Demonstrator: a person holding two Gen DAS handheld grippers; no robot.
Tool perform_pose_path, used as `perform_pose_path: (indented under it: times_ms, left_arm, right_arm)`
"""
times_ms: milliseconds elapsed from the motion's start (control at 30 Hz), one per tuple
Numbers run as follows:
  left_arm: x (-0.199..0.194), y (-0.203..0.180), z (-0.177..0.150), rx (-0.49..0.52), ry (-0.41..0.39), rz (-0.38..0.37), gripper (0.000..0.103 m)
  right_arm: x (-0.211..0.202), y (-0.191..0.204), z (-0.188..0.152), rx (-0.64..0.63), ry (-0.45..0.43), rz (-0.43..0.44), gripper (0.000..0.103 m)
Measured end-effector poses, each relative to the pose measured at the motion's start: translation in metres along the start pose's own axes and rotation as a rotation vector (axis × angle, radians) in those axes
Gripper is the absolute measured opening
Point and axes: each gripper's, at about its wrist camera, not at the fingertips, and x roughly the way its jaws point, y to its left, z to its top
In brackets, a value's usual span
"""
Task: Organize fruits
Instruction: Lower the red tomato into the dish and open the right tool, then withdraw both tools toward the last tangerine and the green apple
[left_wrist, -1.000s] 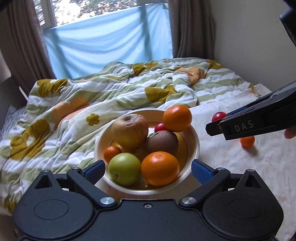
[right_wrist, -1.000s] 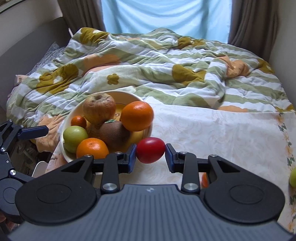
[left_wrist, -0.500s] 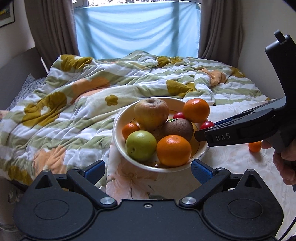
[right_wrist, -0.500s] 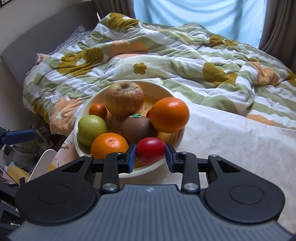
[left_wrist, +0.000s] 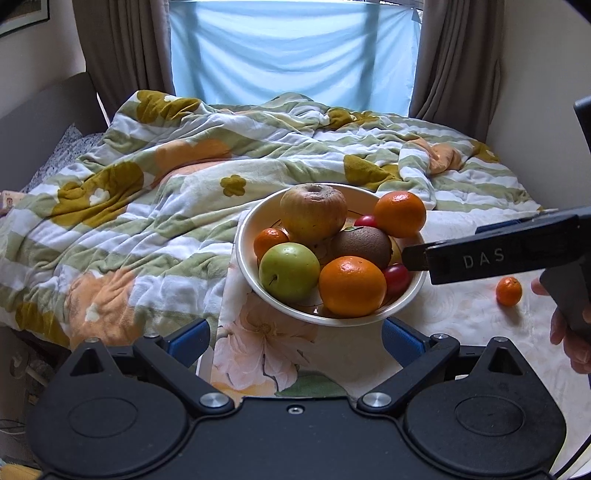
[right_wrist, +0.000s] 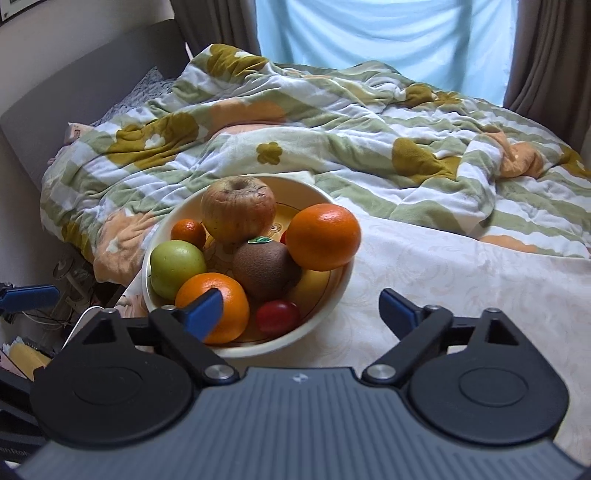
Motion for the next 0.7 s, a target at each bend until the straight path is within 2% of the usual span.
perform_pose_path:
  times_ms: [133, 400, 700]
  left_arm:
    - [-0.010, -0.002, 0.002, 0.004, -0.015, -0.007, 0.101]
    - [-0.027, -0.008, 0.007, 0.036, -0.038, -0.035, 0.101]
    - [-0.044, -0.033, 0.010, 0.128, -0.085, -0.074, 0.101]
  right_arm:
    - [-0.009, -0.001, -0.002, 0.011, 0.013, -0.029, 0.103]
    - [-0.042, -0.002, -0.012, 0.037, -0.015, -0.076, 0.103]
    - [-0.088, -0.017, -0.030, 0.112, -0.051, -0.156, 0.103]
